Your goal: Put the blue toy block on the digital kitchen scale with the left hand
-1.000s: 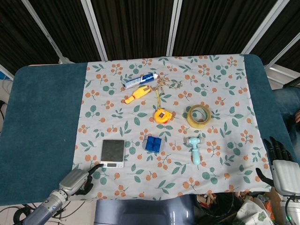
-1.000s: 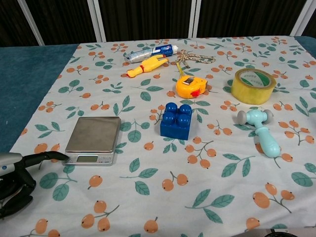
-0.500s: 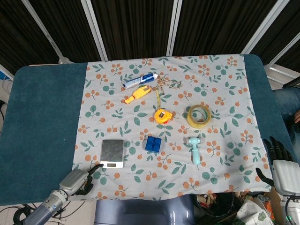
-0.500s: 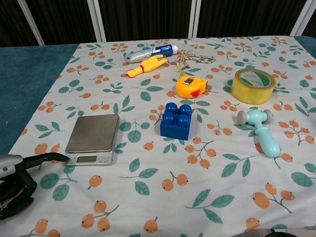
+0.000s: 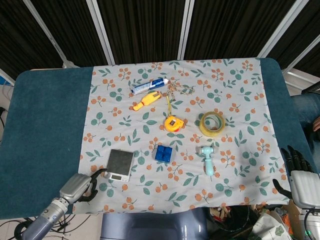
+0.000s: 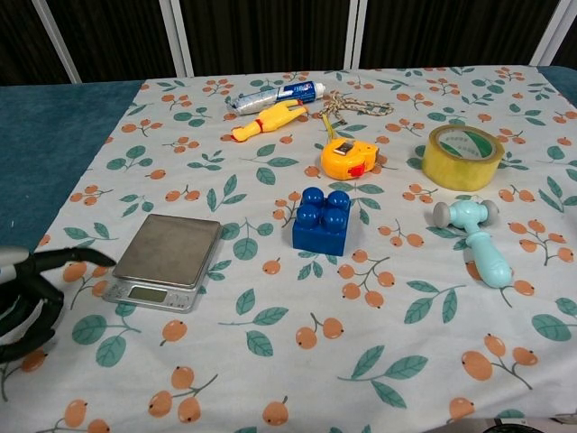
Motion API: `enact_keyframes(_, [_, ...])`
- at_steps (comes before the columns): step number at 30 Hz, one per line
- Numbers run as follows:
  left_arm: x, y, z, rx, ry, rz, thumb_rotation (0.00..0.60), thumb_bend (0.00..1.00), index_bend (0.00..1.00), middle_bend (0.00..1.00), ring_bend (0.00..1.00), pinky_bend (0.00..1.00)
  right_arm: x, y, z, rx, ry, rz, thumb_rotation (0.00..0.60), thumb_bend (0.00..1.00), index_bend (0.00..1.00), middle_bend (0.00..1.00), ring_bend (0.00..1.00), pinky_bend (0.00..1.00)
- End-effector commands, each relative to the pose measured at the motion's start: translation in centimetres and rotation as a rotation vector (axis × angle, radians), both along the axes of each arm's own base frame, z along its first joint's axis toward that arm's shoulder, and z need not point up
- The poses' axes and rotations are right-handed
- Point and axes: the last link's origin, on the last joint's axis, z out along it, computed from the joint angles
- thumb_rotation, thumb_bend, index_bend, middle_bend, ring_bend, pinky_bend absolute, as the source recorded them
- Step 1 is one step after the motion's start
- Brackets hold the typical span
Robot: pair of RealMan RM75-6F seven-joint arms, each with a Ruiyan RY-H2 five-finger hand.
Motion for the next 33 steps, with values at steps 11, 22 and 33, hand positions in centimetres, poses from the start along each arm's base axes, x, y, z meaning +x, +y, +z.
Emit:
enact_keyframes(11, [6.3,10.2,2.0,0.159,-0.267,-0.159,0.600,0.00,0.01,0.21,0.14,0.26,0.0,0.0,0.0,0.000,-0.004,-0.004,0.600,0.20,0.00,0.00,0.05,0.18])
enact_keyframes(22, [12.5,16.9,-1.9,-0.068,-0.229,-0.141,0.600,0.00,0.01,0.19,0.11,0.20,-0.1,0.0,0.1,0.001,-0.004,-0.011,0.600,0.20,0.00,0.00,0.05,0.18])
enact_keyframes(33, [15.0,17.6,-5.7,-0.177,-0.198,-0.165,0.600,0.00,0.01,0.19,0.10,0.17,-0.3,-0.1,0.2,0.001,-0.005,-0.016,0.600,0.20,0.00,0.00,0.05,0.18])
